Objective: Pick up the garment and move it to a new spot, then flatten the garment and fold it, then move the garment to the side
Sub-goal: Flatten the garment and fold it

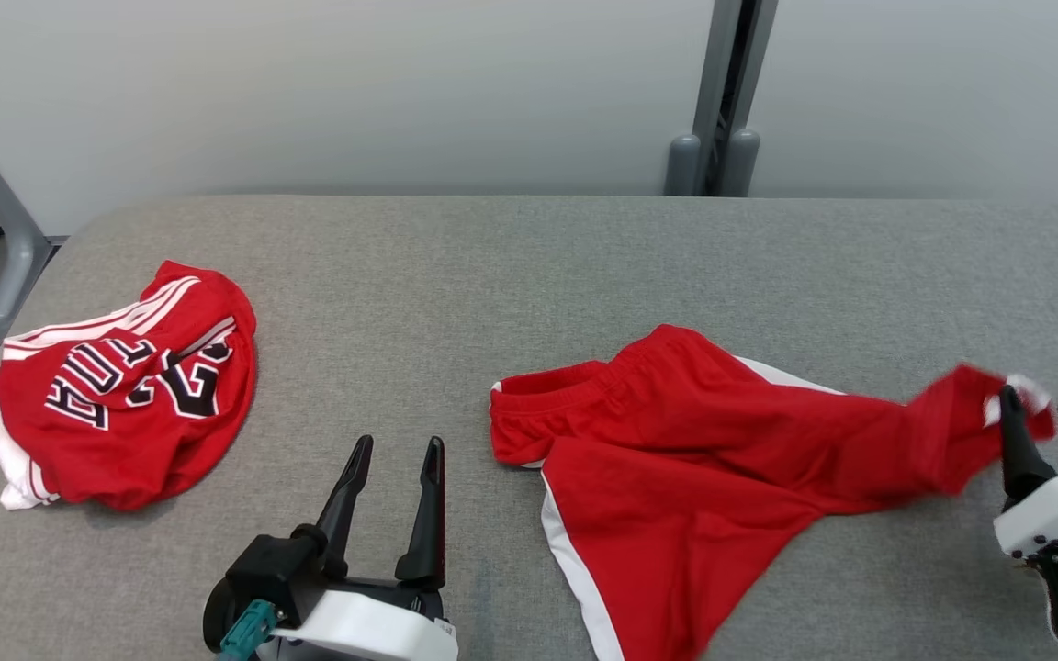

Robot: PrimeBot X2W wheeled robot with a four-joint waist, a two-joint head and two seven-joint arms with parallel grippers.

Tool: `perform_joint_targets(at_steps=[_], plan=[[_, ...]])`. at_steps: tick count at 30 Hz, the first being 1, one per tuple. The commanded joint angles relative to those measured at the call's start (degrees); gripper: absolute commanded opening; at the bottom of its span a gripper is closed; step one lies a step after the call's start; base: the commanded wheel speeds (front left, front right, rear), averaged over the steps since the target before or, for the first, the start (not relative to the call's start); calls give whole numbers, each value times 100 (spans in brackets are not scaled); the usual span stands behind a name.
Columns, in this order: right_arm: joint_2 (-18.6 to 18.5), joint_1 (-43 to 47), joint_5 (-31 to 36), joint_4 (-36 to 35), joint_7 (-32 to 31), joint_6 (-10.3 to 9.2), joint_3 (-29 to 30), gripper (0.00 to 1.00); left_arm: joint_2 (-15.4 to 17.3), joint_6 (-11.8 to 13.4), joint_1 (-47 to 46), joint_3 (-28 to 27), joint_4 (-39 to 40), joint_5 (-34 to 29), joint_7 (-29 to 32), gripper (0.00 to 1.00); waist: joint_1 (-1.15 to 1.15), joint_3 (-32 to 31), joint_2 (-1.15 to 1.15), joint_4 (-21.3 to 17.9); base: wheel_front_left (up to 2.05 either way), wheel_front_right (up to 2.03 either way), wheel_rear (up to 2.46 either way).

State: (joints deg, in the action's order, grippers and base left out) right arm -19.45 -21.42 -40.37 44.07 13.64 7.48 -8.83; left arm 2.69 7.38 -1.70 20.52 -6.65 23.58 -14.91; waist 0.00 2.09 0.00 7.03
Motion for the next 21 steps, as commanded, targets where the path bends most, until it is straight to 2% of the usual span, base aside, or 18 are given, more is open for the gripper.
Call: perform_joint_targets(at_steps=[1,4,8,17,21], plan=[[-13,-115,109,-4,46,2,-56,100,36,4,-68,-42,-17,-52,-16,100,0,37,0,-121,0,0,0],[83,-218,286,-15,88,2,-172,100,28,-26,-123,-81,-43,-70,-16,100,0,24,0,-320,0,0,0],[264,-337,466,-506,153,2,-237,100,34,-36,-139,-143,-53,-71,-16,100,0,-59,0,-572,0,0,0],[733,342,943,-2616,163,2,-74,100,33,22,-159,-259,12,-6,-16,100,0,-223,0,-986,0,0,0],[1022,837,1430,-3545,164,2,93,100,31,47,-201,-319,49,17,-16,100,0,-222,0,-1096,0,0,0]])
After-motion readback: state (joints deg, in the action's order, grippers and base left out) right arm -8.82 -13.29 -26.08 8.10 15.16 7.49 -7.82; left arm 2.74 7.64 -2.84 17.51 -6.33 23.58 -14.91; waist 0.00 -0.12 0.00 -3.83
